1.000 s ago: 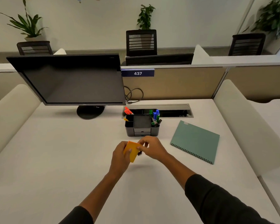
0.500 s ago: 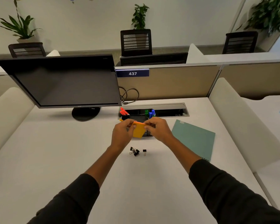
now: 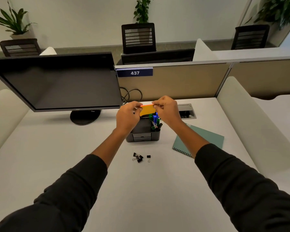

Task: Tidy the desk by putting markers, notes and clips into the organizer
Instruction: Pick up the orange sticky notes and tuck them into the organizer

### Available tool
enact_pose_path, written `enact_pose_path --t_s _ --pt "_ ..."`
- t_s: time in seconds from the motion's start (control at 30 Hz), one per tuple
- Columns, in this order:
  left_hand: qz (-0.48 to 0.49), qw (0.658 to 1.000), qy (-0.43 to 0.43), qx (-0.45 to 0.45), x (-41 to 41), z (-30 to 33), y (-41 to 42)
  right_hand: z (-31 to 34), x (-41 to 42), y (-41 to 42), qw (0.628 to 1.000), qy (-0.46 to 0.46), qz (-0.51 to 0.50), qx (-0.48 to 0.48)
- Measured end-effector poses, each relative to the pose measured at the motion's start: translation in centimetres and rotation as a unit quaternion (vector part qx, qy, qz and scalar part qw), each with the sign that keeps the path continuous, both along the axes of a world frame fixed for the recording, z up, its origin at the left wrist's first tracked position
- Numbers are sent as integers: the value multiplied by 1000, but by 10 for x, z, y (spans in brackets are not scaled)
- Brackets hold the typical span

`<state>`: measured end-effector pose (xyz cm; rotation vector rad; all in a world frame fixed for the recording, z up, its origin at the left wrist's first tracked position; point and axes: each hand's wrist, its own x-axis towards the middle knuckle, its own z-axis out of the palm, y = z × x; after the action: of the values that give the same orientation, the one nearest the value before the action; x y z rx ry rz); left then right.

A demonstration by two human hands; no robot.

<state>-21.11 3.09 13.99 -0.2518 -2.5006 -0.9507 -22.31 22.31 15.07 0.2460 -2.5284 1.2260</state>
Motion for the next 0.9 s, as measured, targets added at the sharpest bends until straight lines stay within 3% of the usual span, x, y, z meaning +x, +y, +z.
enact_pose_path --t_s 0.43,0.9 --pt "20 998 -38 -38 -52 -12 8 -16 -42 5 998 -25 -24 48" --pt "27 990 -124 -52 -84 -47 14 -54 -78 8 988 -123 -25 92"
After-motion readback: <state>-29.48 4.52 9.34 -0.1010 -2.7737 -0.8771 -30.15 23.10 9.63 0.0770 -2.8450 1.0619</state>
